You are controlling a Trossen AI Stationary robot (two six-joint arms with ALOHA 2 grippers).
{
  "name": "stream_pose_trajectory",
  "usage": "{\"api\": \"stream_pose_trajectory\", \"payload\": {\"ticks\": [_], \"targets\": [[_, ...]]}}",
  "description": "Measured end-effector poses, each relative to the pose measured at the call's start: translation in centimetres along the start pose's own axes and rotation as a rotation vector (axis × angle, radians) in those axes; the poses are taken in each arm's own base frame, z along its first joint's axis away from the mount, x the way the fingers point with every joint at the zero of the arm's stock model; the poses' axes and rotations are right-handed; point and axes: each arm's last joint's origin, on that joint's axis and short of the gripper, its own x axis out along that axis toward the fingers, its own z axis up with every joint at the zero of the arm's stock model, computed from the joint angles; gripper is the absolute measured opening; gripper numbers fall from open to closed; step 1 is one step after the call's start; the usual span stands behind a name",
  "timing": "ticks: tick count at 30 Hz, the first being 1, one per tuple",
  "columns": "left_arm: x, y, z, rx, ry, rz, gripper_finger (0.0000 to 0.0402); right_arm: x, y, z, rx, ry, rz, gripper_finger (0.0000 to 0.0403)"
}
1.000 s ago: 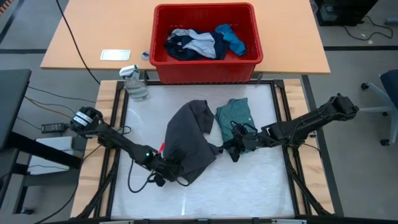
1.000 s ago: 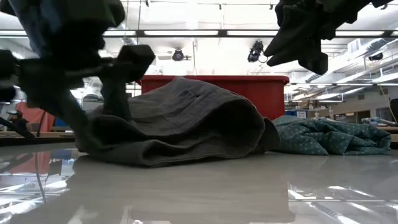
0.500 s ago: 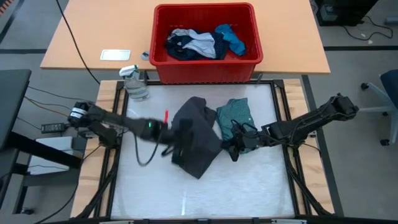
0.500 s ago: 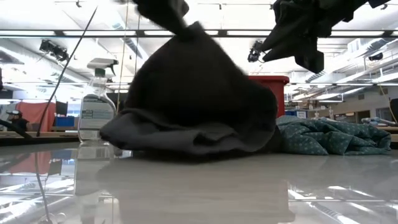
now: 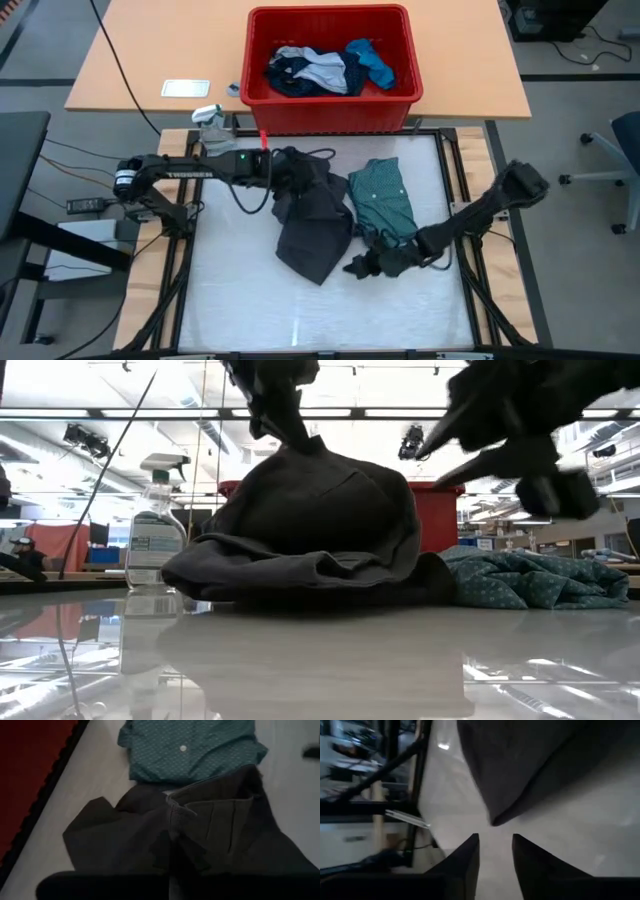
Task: Fold laundry
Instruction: Fold the gray shorts
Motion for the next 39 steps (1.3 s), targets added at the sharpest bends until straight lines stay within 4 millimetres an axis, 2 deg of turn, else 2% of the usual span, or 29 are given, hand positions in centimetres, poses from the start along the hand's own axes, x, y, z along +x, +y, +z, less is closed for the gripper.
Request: {"api": "stream_pose_trajectory", "payload": {"ticks": [5, 9, 14, 17, 20, 22, 24, 26, 27, 30, 35, 39], "targets": [[0.1, 1.2, -0.2, 0.0, 0.033, 0.025, 0.002, 3.9, -1.5, -1.6, 0.127, -0.003, 0.078, 0.0186], [0.2, 1.8, -0.6, 0.057, 0.083, 0.038, 0.0021, 6.6, -2.6, -2.4, 0.223, -0.124, 0.086, 0.0236], [0.2, 2.1, -0.8, 0.079, 0.107, 0.045, 0.0021, 9.8, -1.4, -2.9, 0.233, -0.157, 0.107, 0.0255], [0.2, 2.3, -0.8, 0.075, 0.106, 0.047, 0.0022, 11.5, -0.6, -2.5, 0.211, -0.154, 0.108, 0.0249], [0.2, 2.2, -0.8, 0.074, 0.104, 0.04, 0.0022, 12.6, -0.2, -1.7, 0.23, -0.169, 0.057, 0.0221], [-0.1, 2.3, -0.8, 0.073, 0.1, 0.041, 0.0022, 13.0, -0.1, -1.2, 0.258, -0.191, -0.001, 0.0181], [-0.6, 2.4, -0.7, 0.07, 0.086, 0.041, 0.0022, 13.0, 0.1, -0.8, 0.25, -0.206, -0.044, 0.0124], [-1.6, 2.7, -0.7, 0.067, 0.073, 0.044, 0.0022, 12.6, 0.4, -0.3, 0.184, -0.214, -0.081, 0.0052], [-2.0, 2.9, -0.7, 0.064, 0.061, 0.046, 0.0022, 12.3, 0.7, -0.1, 0.132, -0.216, -0.096, 0.0029], [-3.8, 3.7, -0.6, 0.044, 0.021, 0.059, 0.0017, 10.5, 1.6, 0.8, 0.06, -0.229, -0.158, 0.0021], [-8.4, 4.9, -1.2, 0.04, -0.061, 0.079, 0.0009, 4.1, 5.8, 2.9, -0.218, -0.193, -0.282, 0.002], [-12.6, 4.6, -2.5, 0.241, -0.115, 0.069, 0.0007, -2.7, 10.7, 5.3, -0.606, -0.132, -0.364, 0.002]]}}
